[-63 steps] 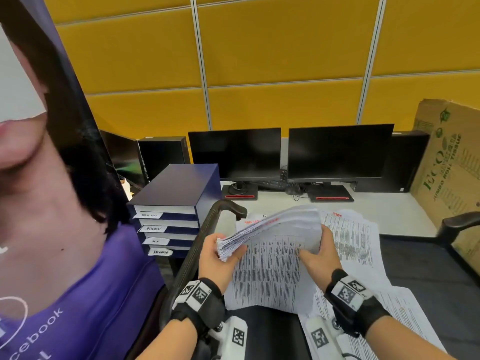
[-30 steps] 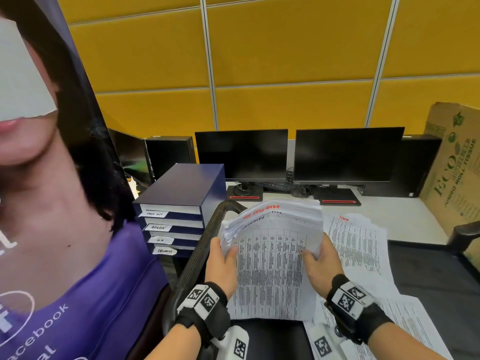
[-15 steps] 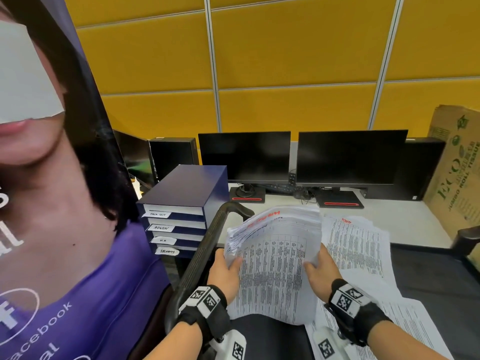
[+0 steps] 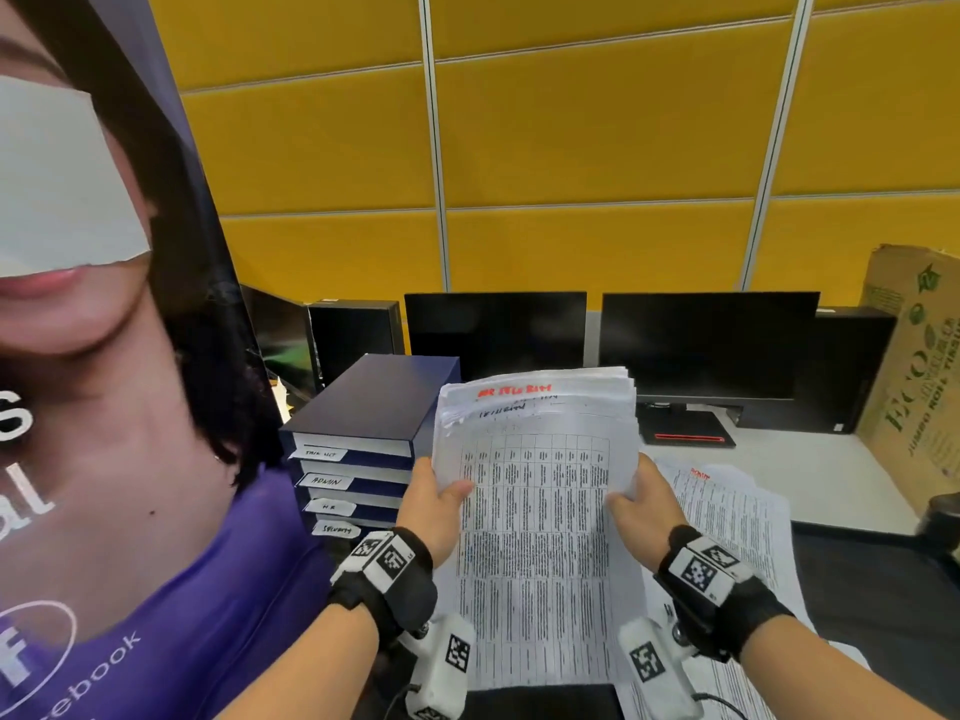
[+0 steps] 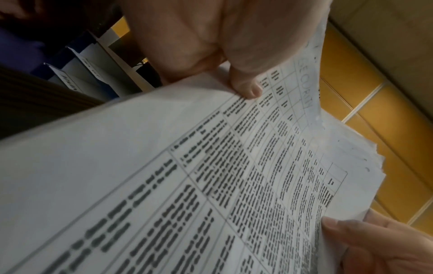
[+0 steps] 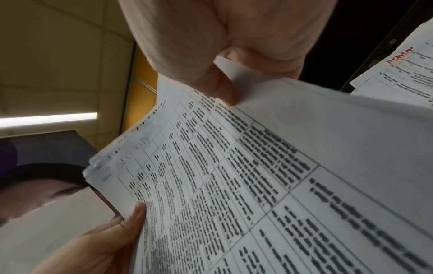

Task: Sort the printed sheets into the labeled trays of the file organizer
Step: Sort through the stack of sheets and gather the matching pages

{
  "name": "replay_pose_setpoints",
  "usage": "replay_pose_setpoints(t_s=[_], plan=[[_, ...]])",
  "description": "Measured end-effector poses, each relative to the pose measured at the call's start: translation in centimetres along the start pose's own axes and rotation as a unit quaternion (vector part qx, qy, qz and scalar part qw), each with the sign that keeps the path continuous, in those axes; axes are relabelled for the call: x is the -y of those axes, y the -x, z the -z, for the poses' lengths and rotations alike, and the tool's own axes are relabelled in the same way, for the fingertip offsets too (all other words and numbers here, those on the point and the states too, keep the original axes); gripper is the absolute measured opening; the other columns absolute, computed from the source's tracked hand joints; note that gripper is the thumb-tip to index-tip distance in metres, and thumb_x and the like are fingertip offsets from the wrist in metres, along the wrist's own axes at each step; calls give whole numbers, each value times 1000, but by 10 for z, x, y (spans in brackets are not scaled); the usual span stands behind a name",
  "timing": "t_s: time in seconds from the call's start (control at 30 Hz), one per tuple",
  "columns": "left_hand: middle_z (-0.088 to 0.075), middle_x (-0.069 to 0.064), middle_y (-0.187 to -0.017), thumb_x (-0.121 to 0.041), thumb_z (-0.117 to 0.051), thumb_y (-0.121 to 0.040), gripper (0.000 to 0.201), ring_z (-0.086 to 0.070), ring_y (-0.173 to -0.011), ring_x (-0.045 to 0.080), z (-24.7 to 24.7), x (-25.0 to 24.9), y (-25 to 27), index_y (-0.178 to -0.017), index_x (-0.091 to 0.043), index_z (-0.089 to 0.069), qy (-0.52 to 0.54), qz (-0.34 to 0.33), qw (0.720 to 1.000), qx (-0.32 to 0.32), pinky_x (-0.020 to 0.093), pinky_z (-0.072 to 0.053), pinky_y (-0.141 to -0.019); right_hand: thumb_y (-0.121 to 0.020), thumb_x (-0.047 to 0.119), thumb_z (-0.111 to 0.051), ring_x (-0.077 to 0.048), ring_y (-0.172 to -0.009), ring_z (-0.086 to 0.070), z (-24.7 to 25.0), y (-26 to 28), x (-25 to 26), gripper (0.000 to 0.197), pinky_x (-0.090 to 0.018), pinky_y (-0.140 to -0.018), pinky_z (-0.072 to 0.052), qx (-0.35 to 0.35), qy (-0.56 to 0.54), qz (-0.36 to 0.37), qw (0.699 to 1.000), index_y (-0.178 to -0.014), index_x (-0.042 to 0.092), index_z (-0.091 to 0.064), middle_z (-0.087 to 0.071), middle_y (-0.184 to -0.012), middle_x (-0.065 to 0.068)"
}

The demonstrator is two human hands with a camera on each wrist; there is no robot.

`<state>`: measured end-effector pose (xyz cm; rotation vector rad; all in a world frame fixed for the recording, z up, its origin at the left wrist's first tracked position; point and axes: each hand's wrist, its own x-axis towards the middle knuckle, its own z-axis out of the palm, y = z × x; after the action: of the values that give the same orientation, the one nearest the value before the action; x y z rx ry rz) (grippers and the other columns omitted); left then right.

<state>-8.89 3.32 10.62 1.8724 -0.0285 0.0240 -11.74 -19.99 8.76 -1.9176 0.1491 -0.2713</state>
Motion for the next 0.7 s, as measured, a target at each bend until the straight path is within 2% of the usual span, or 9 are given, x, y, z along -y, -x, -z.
replay_pose_setpoints(t_s=[0.03,0.1,0.13,0.2,0.27,0.4,0.5,0.6,0.7], plan=[[-57,4,-117,-18,-50,-96,27,-56,-105,21,2,-1,-1,-121,-13,-42,8,4,1000,0,34,-45,-87,-89,-6,-43,-6,-83,-62,-1,-3,2,47,-14,-57,-52,4,-1,1,1000,-128,19,-45,-63,-106,7],[-58,4,-118,-19,-52,-96,30,-57,-106,21,6,1,-4,-123,-13,-42,13,14,1000,0,36,-47,-91,-86,-7,-43,-18,-89,-67,-1,-9,2,49,-27,-67,-58,9,-4,-2,1000,-125,21,-48,-66,-107,3],[-59,4,-118,-20,-54,-95,33,-58,-106,20,7,3,-6,-125,-13,-42,15,19,1000,-3,38,-48,-93,-84,-7,-43,-20,-93,-67,-1,-12,2,50,-31,-71,-59,14,-8,-5,1000,-124,21,-49,-67,-107,2],[-61,5,-119,-21,-56,-94,34,-59,-106,20,9,6,-7,-125,-12,-45,26,24,999,-7,39,-48,-94,-83,-8,-44,-16,-97,-66,-2,-14,3,49,-27,-72,-58,19,-9,-3,1000,-123,20,-51,-67,-107,4],[-62,4,-118,-21,-53,-95,28,-60,-104,18,8,7,-7,-122,-12,-50,26,16,1000,-7,33,-47,-87,-84,-8,-44,-14,-96,-65,-2,-12,7,49,-20,-67,-55,16,-9,-3,1000,-123,20,-51,-66,-108,6],[-59,-8,-102,-18,-48,-98,14,-56,-92,7,-1,5,5,-111,-22,-49,42,-33,998,-43,25,-40,-79,-87,-11,-44,2,-82,-59,-1,4,17,45,-9,-50,-47,-14,-49,8,999,-117,23,-47,-59,-99,14],[-58,-7,-102,-19,-48,-97,14,-57,-92,7,-15,20,15,-109,-25,-43,41,-49,996,-65,28,-45,-84,-87,-11,-47,0,-73,-59,-3,19,9,47,-11,-49,-49,-32,-73,11,997,-117,25,-47,-59,-95,15],[-60,-4,-107,-21,-48,-97,19,-59,-97,10,-30,51,24,-115,-24,-42,6,-27,999,-31,33,-48,-92,-88,-8,-49,-1,-74,-60,-11,34,-16,46,-13,-52,-52,-25,-61,-24,998,-120,25,-46,-59,-97,12],[-59,-12,-102,-20,-48,-97,21,-54,-88,-2,-41,73,33,-117,-26,-43,-41,-19,999,17,22,-41,-84,-85,-11,-49,-10,-78,-64,-15,41,-33,48,-18,-55,-53,-12,-44,-53,998,-121,20,-46,-63,-101,2]])
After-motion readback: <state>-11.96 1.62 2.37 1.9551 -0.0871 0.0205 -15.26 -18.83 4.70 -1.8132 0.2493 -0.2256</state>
